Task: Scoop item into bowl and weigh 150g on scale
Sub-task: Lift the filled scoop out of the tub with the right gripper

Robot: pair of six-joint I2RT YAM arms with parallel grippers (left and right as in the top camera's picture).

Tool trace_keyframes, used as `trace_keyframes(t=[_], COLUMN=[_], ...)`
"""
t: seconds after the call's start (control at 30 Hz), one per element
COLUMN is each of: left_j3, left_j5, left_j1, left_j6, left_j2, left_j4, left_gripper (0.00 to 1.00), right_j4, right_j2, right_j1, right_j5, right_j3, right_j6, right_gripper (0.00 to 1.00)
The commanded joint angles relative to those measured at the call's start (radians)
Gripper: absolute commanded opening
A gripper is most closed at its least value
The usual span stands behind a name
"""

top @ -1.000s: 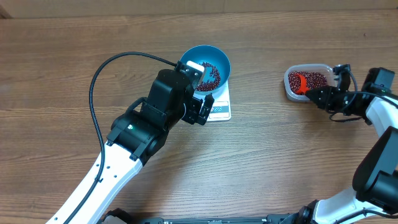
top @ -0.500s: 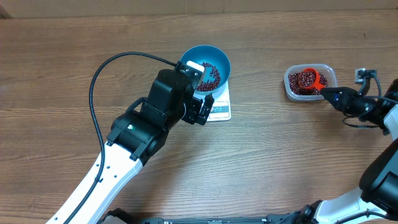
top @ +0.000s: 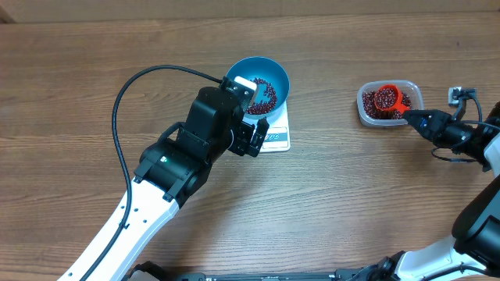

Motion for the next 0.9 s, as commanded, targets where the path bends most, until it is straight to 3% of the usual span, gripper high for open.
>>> trace_keyframes(t=[0.0,0.33,0.87], left_j3=[0.026,0.026,0.026], left_j5=[0.011,0.011,0.011], left_j1=[0.005,0.005,0.005], left_j6=[0.011,0.011,0.011], left_j2=[0.006,0.006,0.006], left_j4=[0.0,0.0,0.001], left_gripper=[0.99,1.0,1.0], right_j4=[0.0,-0.014,-0.076], right_j2=[0.002,0.002,0.002], right_j1=[-0.006,-0.006,-0.006], right_j5=[-0.029,-0.135,-0.138], right_j3=[-0.006,-0.006,-0.006], right_j6=[-0.001,0.0,0.0], right_gripper=[0.04,0.04,0.04])
